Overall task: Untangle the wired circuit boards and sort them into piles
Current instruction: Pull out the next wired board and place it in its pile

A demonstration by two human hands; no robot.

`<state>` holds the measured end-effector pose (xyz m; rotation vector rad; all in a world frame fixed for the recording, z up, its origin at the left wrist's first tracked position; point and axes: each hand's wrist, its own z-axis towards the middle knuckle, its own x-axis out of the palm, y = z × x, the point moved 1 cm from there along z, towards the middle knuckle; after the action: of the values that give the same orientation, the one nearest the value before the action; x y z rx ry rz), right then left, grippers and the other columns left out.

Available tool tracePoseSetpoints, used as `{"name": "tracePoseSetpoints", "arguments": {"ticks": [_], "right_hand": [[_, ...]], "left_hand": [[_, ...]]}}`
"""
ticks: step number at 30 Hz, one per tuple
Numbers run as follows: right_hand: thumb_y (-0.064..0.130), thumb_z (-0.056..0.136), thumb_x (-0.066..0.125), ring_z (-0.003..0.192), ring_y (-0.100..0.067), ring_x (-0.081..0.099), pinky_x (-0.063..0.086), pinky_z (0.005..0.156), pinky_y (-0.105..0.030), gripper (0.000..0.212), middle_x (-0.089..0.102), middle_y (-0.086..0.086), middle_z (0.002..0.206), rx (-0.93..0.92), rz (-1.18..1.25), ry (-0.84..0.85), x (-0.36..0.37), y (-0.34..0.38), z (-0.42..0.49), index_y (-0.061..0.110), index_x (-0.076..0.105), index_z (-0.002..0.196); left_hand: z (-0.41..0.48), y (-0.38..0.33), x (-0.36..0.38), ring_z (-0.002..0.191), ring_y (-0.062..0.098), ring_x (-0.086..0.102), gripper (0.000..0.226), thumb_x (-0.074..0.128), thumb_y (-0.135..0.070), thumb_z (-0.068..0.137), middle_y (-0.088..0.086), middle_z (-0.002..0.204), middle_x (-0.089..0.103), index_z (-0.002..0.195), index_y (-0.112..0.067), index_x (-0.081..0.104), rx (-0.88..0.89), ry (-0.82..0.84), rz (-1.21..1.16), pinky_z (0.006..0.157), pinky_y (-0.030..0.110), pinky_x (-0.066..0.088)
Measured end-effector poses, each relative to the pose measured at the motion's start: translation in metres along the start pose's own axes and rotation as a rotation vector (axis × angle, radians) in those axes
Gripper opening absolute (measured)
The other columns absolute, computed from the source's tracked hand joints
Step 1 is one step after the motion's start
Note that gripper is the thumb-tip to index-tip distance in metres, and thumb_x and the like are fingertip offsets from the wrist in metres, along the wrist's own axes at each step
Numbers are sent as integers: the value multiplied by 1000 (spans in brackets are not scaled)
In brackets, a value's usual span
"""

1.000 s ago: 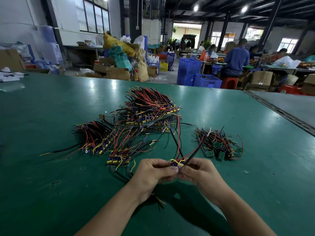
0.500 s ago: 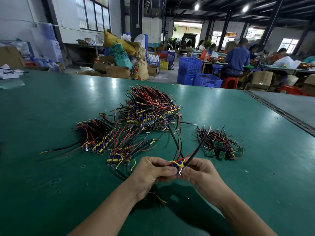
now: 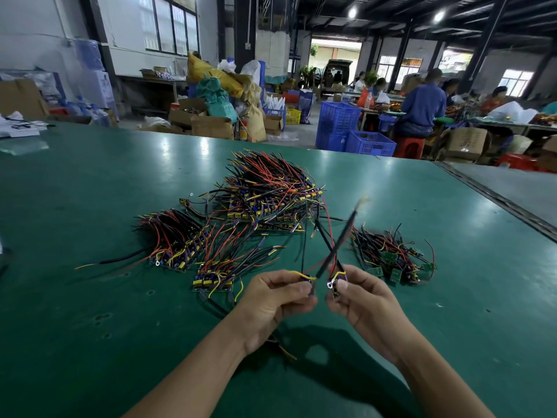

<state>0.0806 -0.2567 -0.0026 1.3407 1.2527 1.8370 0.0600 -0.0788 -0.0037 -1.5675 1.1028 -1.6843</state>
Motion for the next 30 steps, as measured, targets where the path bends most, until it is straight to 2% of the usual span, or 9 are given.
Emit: {"name": "tracePoseSetpoints", "arguments": {"ticks": [3, 6, 11, 13, 15, 19, 23, 26, 30], "right_hand": [[1, 77, 61, 61, -22, 63, 57, 61, -29, 11, 63, -10, 79, 50, 127, -71, -1, 0, 2, 9, 68, 80], [4, 74, 61, 62, -22, 62, 56, 60, -28, 13, 61, -12, 79, 61, 182, -108, -5, -1, 5, 8, 57, 86], [-2, 75, 54, 60, -15, 55, 53, 55, -23, 22, 72, -10, 89, 24, 162, -190, -12, -4, 10, 8, 58, 94], [-7, 83, 44, 59, -14, 54, 51, 53, -23, 34, 71, -6, 86, 38, 140, -215, -15, -5, 12, 9, 60, 109], [-8, 86, 39, 61, -13, 58, 51, 55, -23, 41, 69, -5, 81, 52, 100, -230, -16, -5, 11, 10, 60, 116], [0, 88, 48, 68, -15, 58, 51, 63, -27, 35, 67, -3, 79, 86, 15, -225, -11, -7, 10, 13, 59, 119], [31, 74, 71, 68, -14, 57, 49, 66, -27, 33, 59, -4, 74, 30, -62, -206, -2, -9, 7, 16, 68, 102], [25, 78, 70, 67, -14, 59, 48, 61, -25, 9, 61, -4, 73, 10, -153, -164, 4, -13, 4, 20, 74, 85], [19, 74, 72, 71, -10, 65, 51, 58, -21, 10, 66, -3, 77, 27, -13, -152, 10, -21, 8, 17, 73, 84]], "left_hand": [[3, 1, -2, 58, 17, 71, 4, 71, -11, 64, 6, 66, 70, 64, -13, 75, -22, 0, -88, 56, 26, 58], [5, 2, -3, 56, 15, 70, 8, 67, -14, 69, 1, 67, 70, 67, -16, 75, -31, -25, -172, 50, 24, 55], [8, 3, -6, 53, 13, 66, 30, 68, -22, 67, -1, 76, 70, 95, -11, 68, -1, -126, -161, 46, 20, 51], [9, 5, -7, 53, 12, 65, 28, 71, -25, 66, -1, 77, 70, 92, -14, 71, 35, -152, -79, 47, 19, 49], [9, 8, -6, 53, 12, 64, 12, 72, -23, 73, -3, 75, 70, 82, -17, 76, 80, -195, 64, 49, 19, 47], [9, 16, -5, 52, 13, 62, 11, 68, -12, 88, -4, 69, 69, 81, -17, 75, 244, -270, 401, 50, 19, 46], [8, 22, -1, 54, 13, 64, 4, 72, -15, 85, 0, 75, 72, 85, -18, 74, 352, -236, 574, 55, 18, 48], [6, 25, -1, 73, 9, 68, 11, 73, -31, 81, -5, 80, 74, 89, -23, 74, 374, -179, 693, 66, 18, 51], [5, 28, 1, 83, 2, 66, 23, 70, -46, 76, -13, 84, 73, 90, -28, 73, 401, -166, 813, 79, 23, 51]]}}
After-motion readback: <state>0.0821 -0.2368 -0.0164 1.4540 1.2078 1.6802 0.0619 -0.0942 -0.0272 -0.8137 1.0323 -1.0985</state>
